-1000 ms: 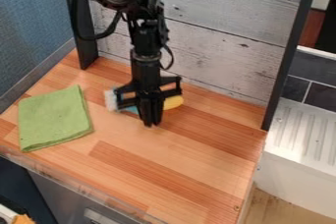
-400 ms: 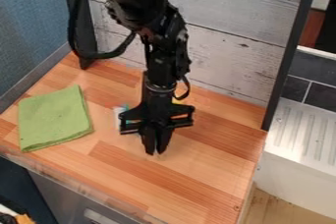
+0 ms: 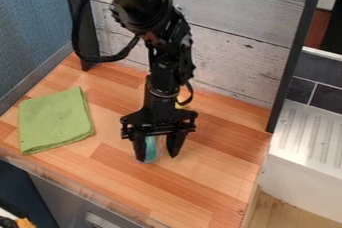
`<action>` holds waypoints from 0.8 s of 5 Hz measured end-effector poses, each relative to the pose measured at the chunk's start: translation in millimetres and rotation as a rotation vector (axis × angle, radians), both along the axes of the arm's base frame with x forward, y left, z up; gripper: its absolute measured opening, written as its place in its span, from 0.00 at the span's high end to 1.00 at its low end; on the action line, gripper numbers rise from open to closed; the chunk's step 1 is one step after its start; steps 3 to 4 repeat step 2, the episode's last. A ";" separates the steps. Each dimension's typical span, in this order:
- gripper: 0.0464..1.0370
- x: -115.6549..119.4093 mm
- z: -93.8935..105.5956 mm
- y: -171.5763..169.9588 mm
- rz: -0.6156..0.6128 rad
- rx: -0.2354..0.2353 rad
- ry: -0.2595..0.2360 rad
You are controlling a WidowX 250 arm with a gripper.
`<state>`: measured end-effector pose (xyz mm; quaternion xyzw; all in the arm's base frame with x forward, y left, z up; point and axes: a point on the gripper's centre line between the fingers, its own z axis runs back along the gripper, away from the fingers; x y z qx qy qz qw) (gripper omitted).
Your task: Move the blue brush to the center of the table
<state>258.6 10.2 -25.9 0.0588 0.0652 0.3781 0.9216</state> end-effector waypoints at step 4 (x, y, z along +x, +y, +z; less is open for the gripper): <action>0.03 0.1 21.0 0.1 -0.051 -0.005 -0.012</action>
